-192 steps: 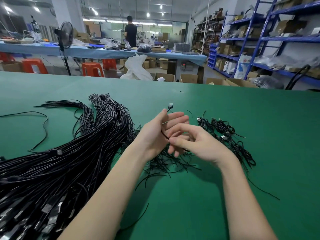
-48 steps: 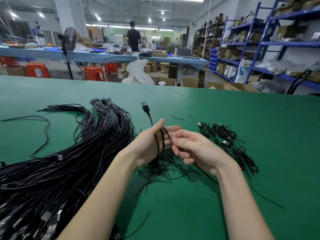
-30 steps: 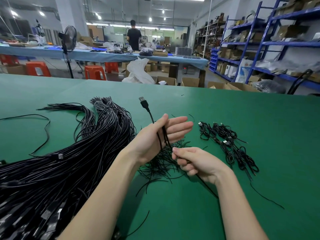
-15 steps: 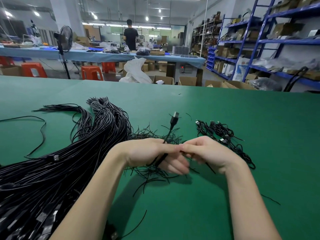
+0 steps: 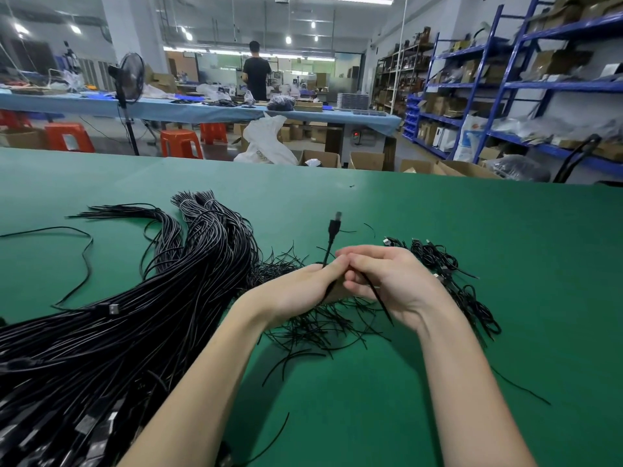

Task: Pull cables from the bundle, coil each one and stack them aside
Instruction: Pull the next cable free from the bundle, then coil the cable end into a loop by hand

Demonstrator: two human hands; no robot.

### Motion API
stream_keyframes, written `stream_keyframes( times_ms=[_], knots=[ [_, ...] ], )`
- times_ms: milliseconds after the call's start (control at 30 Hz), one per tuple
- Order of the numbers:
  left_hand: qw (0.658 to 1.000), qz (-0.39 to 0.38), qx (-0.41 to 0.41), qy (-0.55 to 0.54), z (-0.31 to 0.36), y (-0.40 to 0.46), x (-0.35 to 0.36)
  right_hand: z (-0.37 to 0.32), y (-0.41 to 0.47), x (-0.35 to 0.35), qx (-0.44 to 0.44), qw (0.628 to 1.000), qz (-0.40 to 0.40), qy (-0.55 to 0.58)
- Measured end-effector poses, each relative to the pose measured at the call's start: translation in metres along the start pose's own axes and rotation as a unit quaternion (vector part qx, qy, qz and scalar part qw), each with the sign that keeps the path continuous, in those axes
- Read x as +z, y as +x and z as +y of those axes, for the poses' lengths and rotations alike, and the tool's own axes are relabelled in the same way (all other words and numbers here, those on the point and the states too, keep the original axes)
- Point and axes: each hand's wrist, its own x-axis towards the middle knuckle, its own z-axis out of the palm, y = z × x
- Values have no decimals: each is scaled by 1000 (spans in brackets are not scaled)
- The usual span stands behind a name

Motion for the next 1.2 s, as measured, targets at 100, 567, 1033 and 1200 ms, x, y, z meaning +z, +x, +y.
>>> stream_keyframes(
  times_ms=[100,567,1033,1200],
  knots=[
    [999,13,28,-28,-1,3,1,-2,-2,0,-6,1000,-22,4],
    [974,179,113,74,-1,7,9,13,-2,8,-75,962,81,-251],
    [950,28,73,301,0,-1,6,2,-11,-15,-141,954,-107,-243],
    [971,-156,109,145,9,-13,9,4,-19,-22,-101,953,-263,-114]
  ],
)
